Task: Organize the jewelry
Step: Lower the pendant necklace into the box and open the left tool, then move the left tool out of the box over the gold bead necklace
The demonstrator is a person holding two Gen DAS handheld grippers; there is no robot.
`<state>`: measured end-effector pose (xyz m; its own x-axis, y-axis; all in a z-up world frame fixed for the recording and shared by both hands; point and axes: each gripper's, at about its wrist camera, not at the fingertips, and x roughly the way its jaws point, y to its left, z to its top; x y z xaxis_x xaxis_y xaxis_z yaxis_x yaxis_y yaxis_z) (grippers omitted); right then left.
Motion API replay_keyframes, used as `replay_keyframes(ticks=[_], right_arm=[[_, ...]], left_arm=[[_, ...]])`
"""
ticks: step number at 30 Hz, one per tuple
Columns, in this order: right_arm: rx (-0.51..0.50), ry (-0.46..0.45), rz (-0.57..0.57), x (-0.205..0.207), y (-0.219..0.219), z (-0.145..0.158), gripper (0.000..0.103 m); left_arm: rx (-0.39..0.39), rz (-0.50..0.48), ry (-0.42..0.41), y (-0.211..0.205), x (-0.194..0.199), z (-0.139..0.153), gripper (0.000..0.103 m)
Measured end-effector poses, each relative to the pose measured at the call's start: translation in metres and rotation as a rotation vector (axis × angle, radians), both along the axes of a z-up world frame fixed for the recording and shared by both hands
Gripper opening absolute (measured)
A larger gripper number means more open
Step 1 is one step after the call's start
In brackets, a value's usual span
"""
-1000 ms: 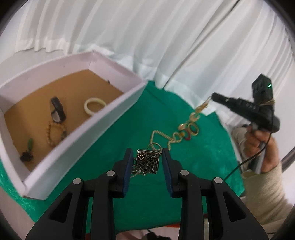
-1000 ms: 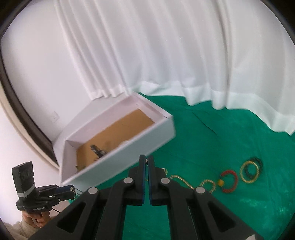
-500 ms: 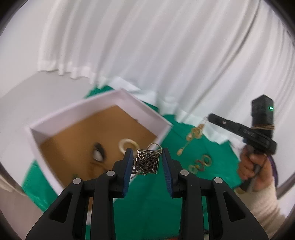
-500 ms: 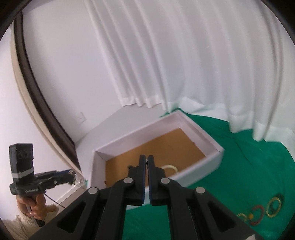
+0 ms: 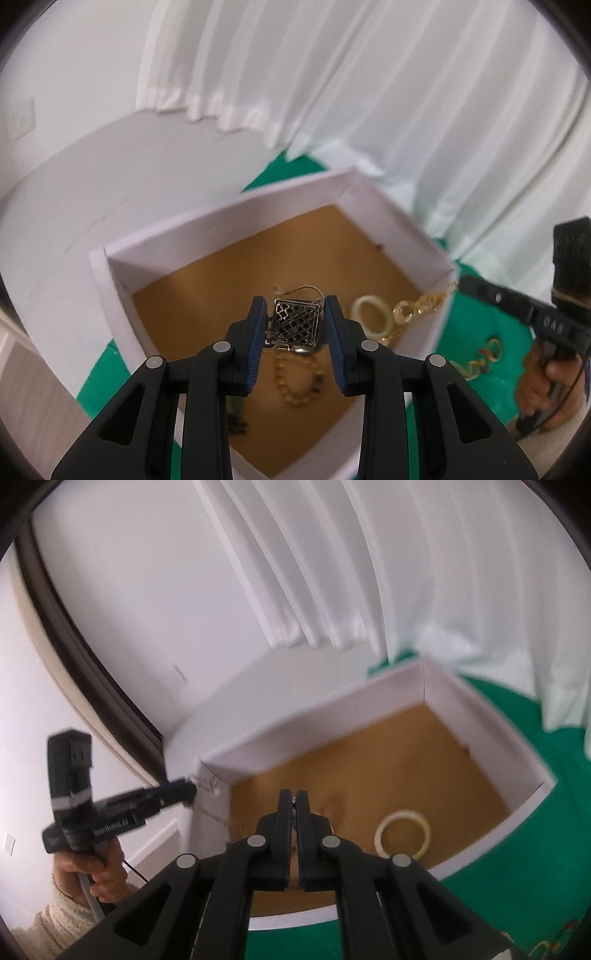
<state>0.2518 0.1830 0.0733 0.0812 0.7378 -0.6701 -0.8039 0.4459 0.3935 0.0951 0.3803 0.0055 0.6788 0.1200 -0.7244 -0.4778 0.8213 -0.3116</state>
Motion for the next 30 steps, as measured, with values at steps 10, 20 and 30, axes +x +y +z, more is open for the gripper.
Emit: replay_keyframes(ticks=[10,20,30], right_arm=[[-0.147,0.028,-0.044,0.006,0.008,-0.062,0.006],[-0.11,-0.234,-0.179,-0.062,-0.082,-0.022,0.071],[-0.323,-0.318,-0.349,-0.138,-0.24,-0.119,0.071]], left_arm=[[0.031,0.052,0.149,0.004,0.009,-0.05,0.06],[0.108,-0.075,-0.001,-0.084,-0.021,-0.004,0.08],[0.066,-0.371,-0.014,-0.232,-0.017,-0.032,0.085]])
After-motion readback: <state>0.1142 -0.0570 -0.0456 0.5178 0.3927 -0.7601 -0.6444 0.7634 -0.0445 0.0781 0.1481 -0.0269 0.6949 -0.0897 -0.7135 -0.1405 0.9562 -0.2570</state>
